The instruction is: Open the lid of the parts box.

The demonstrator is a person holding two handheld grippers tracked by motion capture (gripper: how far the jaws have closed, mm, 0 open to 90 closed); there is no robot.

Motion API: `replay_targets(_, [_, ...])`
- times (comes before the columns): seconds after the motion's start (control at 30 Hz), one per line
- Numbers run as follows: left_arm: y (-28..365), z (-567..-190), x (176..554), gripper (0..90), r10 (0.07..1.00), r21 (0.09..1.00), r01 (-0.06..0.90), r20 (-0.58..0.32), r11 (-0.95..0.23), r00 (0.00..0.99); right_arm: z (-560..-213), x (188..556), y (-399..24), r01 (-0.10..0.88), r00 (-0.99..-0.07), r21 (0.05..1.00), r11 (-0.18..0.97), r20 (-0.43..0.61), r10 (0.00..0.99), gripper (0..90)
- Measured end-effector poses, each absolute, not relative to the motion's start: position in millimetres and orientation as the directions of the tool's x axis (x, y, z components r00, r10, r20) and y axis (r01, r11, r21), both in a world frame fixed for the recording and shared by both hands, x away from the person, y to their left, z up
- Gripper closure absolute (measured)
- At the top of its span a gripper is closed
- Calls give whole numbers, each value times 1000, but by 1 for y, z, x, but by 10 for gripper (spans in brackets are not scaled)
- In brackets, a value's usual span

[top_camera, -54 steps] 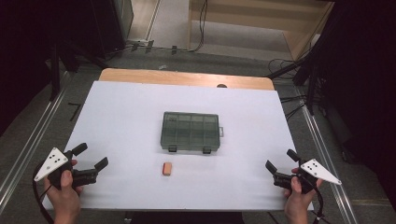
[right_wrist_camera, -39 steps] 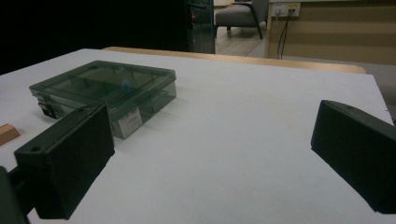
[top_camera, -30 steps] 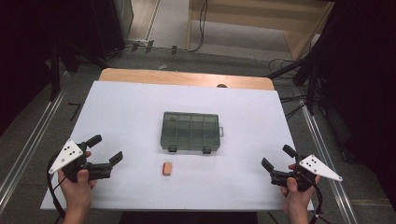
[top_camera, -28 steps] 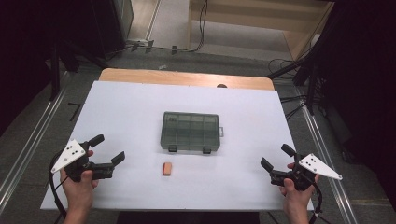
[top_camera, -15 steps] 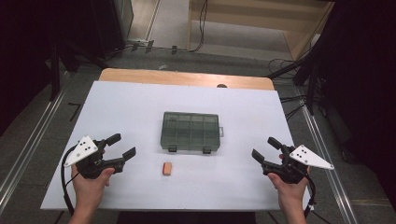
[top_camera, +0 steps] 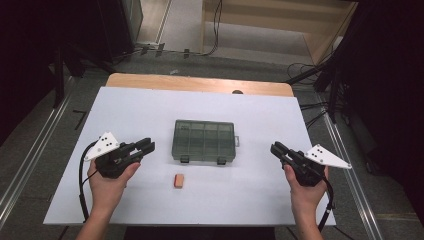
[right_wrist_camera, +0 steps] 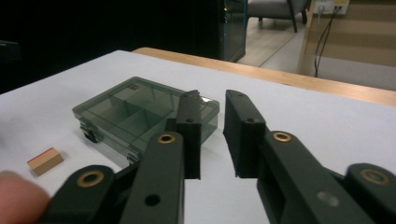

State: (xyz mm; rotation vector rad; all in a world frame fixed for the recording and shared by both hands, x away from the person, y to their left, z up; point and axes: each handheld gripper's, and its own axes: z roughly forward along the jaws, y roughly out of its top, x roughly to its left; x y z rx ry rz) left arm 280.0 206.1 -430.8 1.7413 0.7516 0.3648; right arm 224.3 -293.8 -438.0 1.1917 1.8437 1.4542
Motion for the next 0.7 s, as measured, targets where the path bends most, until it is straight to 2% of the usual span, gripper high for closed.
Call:
replay_targets(0.07, [203, -430, 284, 812, 643, 939, 307, -140, -156, 753, -437, 227, -293, 336, -482, 940, 50, 126, 867, 812])
replay_targets(0.13, [202, -430, 287, 882, 632, 937, 317, -159, -145, 759, -434, 233, -290, 348, -494, 936, 51, 136, 859, 865])
replay_targets(0.2, [200, -430, 289, 898, 632, 936, 325, -169, -138, 756, -434, 236, -288, 351, -504, 934, 64, 131, 854, 886])
replay_targets(0.7, [193, -442, 319, 900, 667, 919, 375, -204, -122, 717, -434, 266, -271, 390, -591, 909, 150, 122, 797, 888])
